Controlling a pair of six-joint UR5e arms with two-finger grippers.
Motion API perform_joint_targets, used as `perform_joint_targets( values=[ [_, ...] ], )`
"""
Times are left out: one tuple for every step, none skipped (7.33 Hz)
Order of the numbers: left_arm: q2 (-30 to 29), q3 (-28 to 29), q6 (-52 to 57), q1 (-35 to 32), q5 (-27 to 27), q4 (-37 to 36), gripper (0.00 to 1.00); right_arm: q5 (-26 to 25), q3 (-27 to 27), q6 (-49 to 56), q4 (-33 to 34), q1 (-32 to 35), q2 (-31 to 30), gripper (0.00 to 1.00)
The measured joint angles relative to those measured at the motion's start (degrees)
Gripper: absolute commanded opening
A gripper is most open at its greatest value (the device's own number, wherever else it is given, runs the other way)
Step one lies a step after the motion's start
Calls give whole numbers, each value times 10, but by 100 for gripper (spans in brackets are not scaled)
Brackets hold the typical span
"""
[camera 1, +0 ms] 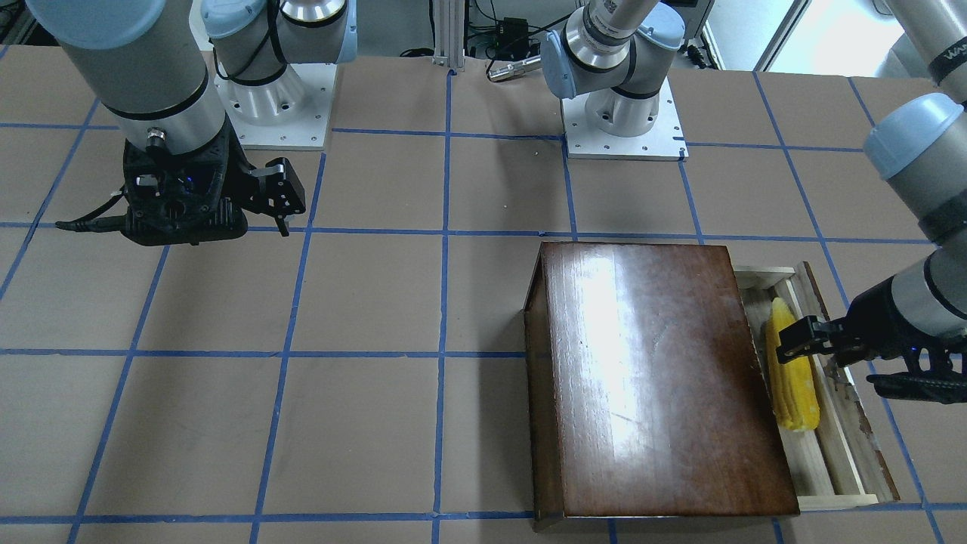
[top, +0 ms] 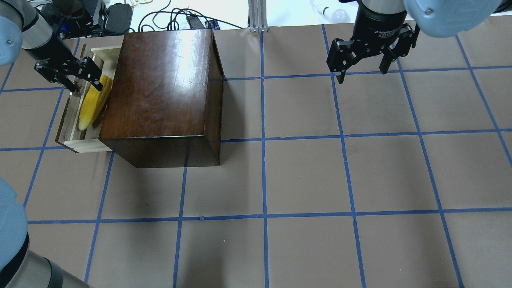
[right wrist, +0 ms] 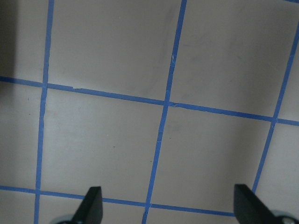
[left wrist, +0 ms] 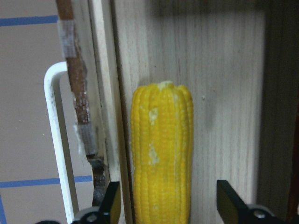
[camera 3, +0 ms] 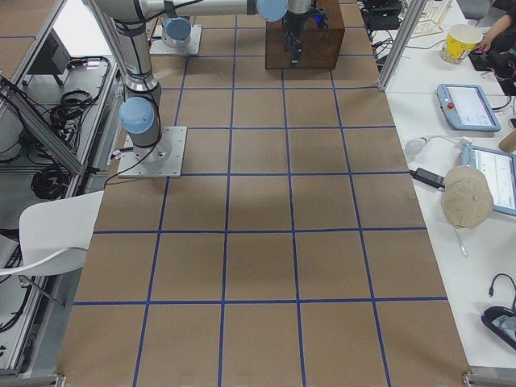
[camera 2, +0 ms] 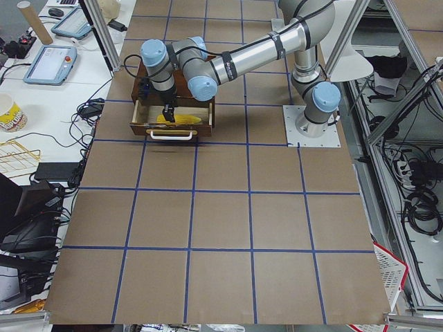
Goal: Open drawer and put corn inside
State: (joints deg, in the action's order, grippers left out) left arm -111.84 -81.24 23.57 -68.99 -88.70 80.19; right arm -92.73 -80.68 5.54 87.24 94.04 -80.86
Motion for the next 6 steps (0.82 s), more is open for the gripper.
perform_joint_targets(
  values=[
    [9, 3, 0, 1, -1, 8, 92, 0, 0, 0, 0, 0, 0, 100],
    [21, 7, 0, 0, -2, 23, 93, 0, 0, 0, 0, 0, 0, 100],
    [39, 10, -2, -3, -4, 41, 93, 0, 0, 0, 0, 0, 0, 100],
    [60, 11, -9, -8, -6, 60, 93, 0, 0, 0, 0, 0, 0, 100],
    [85, 10, -21, -16, -7, 79, 96, 0, 0, 0, -1, 0, 0, 100],
    [110, 9, -34, -37, -9, 89, 97, 0, 0, 0, -1, 0, 0, 100]
  ],
)
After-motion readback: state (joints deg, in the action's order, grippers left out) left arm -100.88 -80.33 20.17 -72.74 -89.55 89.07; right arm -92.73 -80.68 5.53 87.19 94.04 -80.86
